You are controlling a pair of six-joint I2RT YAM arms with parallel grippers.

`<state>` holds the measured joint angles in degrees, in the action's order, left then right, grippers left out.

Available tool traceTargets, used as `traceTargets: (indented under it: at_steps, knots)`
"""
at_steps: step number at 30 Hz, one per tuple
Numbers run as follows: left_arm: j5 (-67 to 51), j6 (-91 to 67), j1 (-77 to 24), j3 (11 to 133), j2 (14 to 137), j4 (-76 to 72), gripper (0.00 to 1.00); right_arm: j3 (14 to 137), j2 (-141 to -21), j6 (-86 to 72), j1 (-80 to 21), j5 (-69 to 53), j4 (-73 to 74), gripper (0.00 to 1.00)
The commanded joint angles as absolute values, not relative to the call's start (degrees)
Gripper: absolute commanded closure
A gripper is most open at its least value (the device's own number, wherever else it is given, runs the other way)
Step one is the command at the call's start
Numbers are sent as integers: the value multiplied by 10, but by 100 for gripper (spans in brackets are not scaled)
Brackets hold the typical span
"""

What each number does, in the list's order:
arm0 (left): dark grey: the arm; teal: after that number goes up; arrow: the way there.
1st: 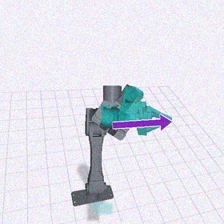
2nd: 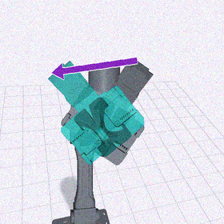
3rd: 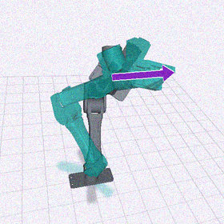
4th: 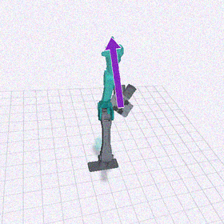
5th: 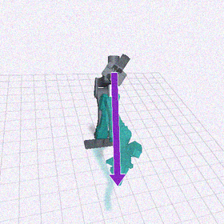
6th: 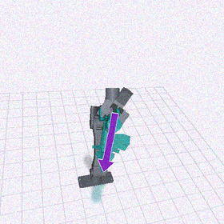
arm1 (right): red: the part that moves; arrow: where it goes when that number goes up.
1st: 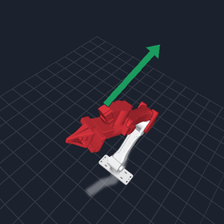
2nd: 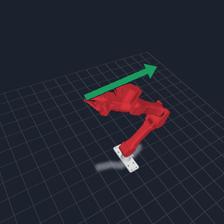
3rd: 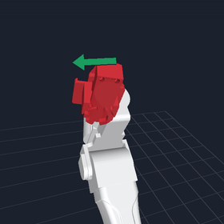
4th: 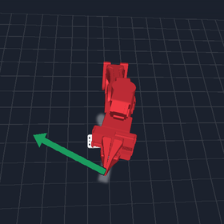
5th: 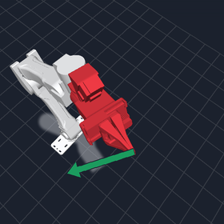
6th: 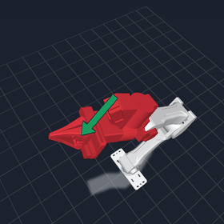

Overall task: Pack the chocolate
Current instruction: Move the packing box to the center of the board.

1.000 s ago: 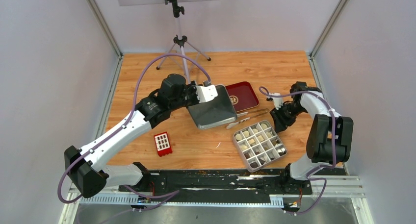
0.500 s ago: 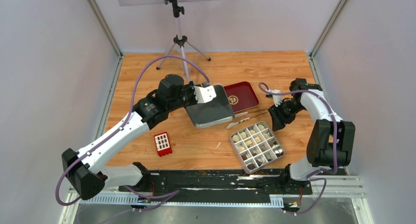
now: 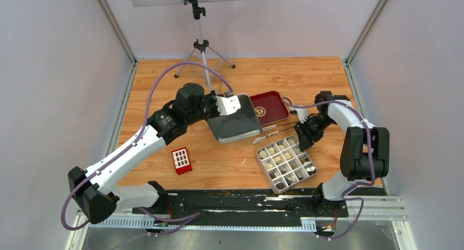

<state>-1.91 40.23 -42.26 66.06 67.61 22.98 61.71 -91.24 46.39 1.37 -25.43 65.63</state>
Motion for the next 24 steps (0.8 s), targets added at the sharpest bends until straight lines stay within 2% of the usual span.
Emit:
traceTargets:
  at_steps: [1, 5, 8, 10, 12, 14, 24]
  knots:
    - [-23, 401, -420, 675, 658, 206, 100, 619, -932, 442, -6, -240, 635, 57]
    - [-20, 403, -420, 675, 660, 203, 100, 622, -934, 399, -22, -225, 632, 62]
    - [-22, 403, -420, 675, 666, 202, 100, 629, -933, 342, -34, -216, 640, 73]
    - [-24, 403, -420, 677, 671, 199, 100, 633, -939, 316, -52, -213, 646, 86]
    - [-25, 403, -420, 681, 676, 197, 100, 637, -947, 292, -67, -204, 636, 90]
    - [-25, 405, -420, 687, 683, 198, 100, 645, -961, 265, -76, -198, 621, 99]
    - [-2, 432, -420, 720, 692, 226, 100, 707, -1033, 112, -76, -245, 585, 100]
